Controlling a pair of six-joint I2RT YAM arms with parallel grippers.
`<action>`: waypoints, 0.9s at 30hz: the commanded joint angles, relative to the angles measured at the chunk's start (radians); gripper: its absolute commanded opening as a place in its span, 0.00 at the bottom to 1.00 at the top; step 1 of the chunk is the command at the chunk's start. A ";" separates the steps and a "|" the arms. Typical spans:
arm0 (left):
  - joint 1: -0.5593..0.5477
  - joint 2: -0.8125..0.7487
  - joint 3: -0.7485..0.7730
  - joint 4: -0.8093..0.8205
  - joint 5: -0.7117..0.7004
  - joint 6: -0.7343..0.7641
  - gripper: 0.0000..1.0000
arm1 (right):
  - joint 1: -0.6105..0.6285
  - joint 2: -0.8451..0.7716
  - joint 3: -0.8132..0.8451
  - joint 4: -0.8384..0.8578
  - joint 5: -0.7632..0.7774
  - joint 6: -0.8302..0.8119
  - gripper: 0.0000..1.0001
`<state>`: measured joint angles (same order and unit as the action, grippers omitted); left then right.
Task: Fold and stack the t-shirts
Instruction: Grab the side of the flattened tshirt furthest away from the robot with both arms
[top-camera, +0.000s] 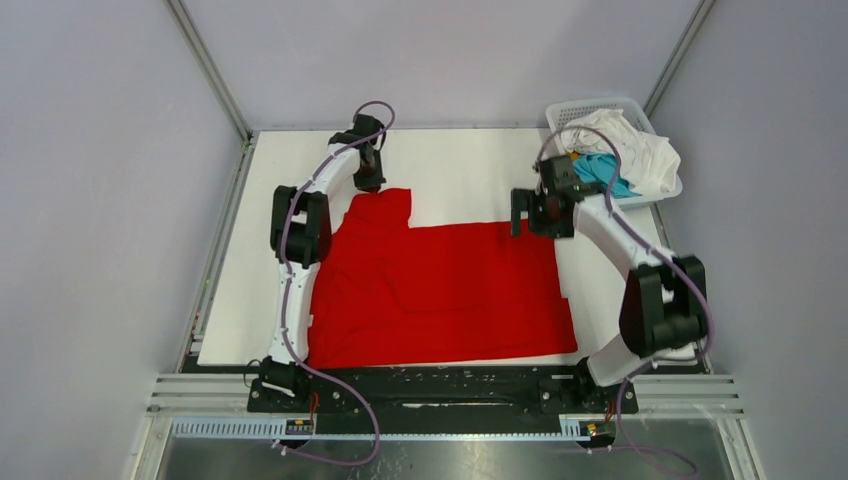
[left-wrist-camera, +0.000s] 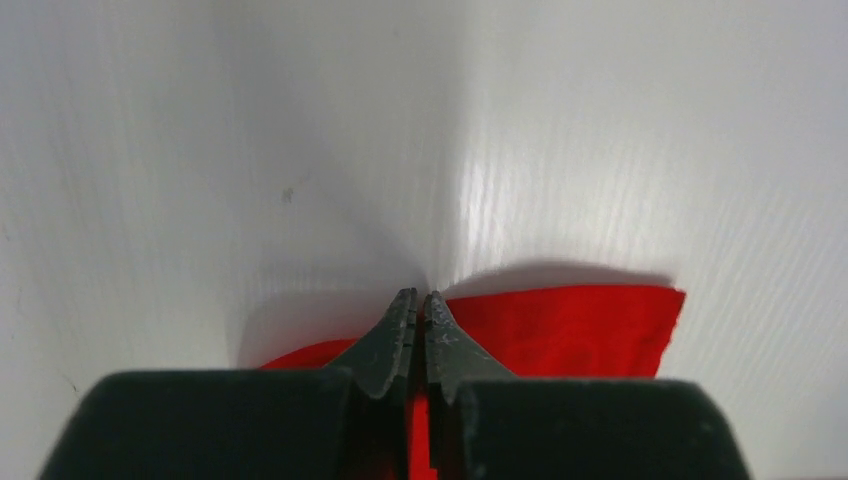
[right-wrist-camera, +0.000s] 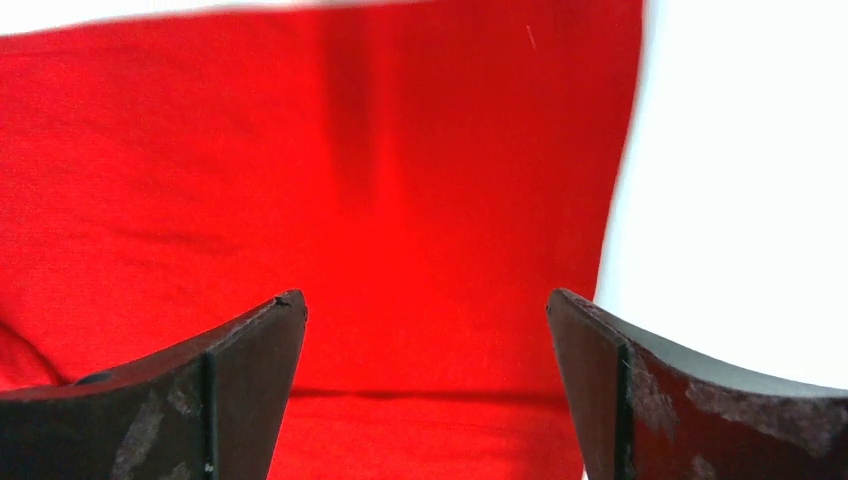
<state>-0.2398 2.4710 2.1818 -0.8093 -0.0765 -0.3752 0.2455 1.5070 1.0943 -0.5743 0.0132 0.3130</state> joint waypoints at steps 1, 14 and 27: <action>-0.035 -0.166 -0.078 0.072 0.062 0.068 0.00 | -0.010 0.170 0.250 -0.031 -0.202 -0.548 0.99; -0.055 -0.371 -0.295 0.113 0.026 0.035 0.00 | -0.118 0.430 0.587 -0.270 -0.351 -1.301 0.98; -0.080 -0.513 -0.464 0.155 -0.002 0.024 0.00 | -0.172 0.741 0.833 -0.471 -0.291 -1.192 0.98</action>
<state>-0.3058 2.0483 1.7367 -0.7055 -0.0471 -0.3447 0.0944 2.2318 1.8626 -0.9707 -0.3042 -0.9127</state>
